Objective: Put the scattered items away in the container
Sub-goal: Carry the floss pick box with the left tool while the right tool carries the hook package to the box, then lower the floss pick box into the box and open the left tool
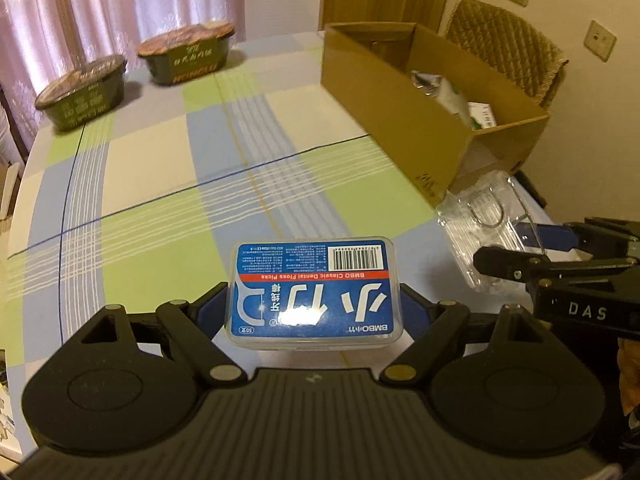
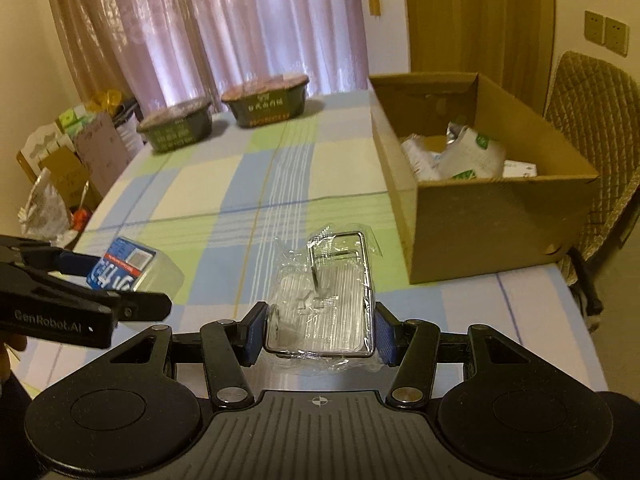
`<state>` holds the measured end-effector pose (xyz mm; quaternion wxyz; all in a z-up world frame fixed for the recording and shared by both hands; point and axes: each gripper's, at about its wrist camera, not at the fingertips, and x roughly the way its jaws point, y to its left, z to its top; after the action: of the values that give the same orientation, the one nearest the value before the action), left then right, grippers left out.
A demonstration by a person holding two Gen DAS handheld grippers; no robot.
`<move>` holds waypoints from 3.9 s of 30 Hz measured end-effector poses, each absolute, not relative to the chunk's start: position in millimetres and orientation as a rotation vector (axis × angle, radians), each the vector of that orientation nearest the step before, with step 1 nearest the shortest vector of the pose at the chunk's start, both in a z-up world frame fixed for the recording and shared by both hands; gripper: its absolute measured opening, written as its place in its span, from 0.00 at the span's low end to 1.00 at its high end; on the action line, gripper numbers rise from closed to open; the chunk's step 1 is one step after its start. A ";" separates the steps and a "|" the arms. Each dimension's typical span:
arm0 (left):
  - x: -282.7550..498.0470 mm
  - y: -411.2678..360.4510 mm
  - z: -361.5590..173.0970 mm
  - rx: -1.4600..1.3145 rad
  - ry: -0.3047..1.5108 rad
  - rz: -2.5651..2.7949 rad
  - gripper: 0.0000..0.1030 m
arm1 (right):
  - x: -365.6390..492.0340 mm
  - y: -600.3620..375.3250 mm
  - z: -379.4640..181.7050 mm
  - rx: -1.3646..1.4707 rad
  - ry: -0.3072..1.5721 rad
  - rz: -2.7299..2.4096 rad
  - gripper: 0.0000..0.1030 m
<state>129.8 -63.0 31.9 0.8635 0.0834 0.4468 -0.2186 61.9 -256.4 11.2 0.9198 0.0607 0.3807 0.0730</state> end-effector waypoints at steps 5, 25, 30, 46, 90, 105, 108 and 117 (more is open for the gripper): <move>118.9 -74.9 48.9 0.185 0.915 -0.479 0.81 | 51.5 -270.1 32.7 0.122 0.746 0.139 0.55; 107.9 -111.7 76.3 0.209 0.854 -0.542 0.81 | 36.0 -329.1 70.6 0.163 0.673 0.031 0.55; 110.7 -125.5 78.0 0.220 0.851 -0.563 0.81 | 36.9 -342.3 74.5 0.177 0.659 0.000 0.55; 130.7 -166.8 77.9 0.220 0.831 -0.604 0.81 | 51.0 -373.3 79.2 0.199 0.636 -0.044 0.55; 224.8 -230.9 77.0 0.149 0.749 -0.639 0.81 | 157.2 -421.1 86.2 0.082 0.637 -0.007 0.55; 287.6 -260.5 66.4 0.175 0.703 -0.709 0.81 | 217.2 -437.1 78.2 0.041 0.661 0.004 0.55; 298.8 -264.7 61.8 0.177 0.713 -0.713 0.81 | 227.5 -439.3 75.7 0.037 0.666 0.008 0.55; 319.9 -271.0 50.7 0.190 0.726 -0.717 0.81 | 250.6 -442.2 69.7 0.029 0.674 0.006 0.55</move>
<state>319.9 -271.0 50.7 0.8683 0.0906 0.3472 -0.3425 250.6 -442.2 69.7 0.9436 0.0141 0.3309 0.0029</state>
